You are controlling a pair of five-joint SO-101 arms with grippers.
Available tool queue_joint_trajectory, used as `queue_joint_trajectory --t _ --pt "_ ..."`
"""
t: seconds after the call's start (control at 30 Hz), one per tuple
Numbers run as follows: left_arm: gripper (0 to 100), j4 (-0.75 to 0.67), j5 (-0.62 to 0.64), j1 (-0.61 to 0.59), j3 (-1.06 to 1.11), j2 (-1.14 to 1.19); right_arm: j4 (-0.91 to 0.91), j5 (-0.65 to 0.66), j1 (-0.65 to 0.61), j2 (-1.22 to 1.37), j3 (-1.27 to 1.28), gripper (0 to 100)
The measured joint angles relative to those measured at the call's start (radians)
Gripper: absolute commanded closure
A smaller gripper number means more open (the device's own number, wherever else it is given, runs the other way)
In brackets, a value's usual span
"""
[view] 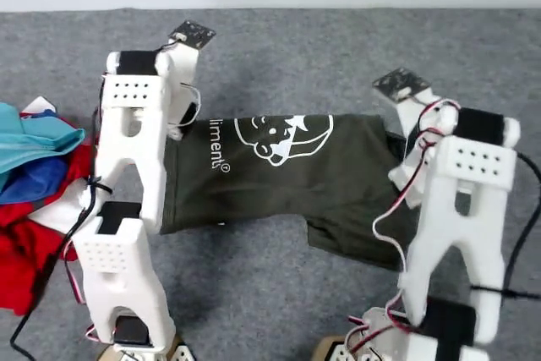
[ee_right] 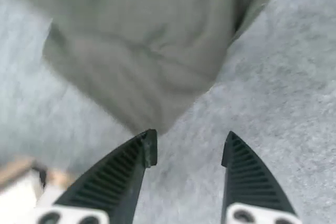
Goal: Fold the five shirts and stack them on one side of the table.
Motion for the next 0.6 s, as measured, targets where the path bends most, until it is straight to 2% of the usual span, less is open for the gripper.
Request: queue_joint_trajectory --t 0.2,0.37,0.6 --pt "99 -0.158 0.046 0.032 0.000 0.155 -0.321 -0.163 -0.068 0.221 0.000 98.8" --pt "99 -0.229 0.046 0.034 0.000 0.258 -0.577 -0.175 -0.140 0.399 0.000 98.8" --pt "99 -0.261 0.046 0.021 -0.043 0.279 -0.852 -0.157 -0.141 0.588 0.000 98.8"
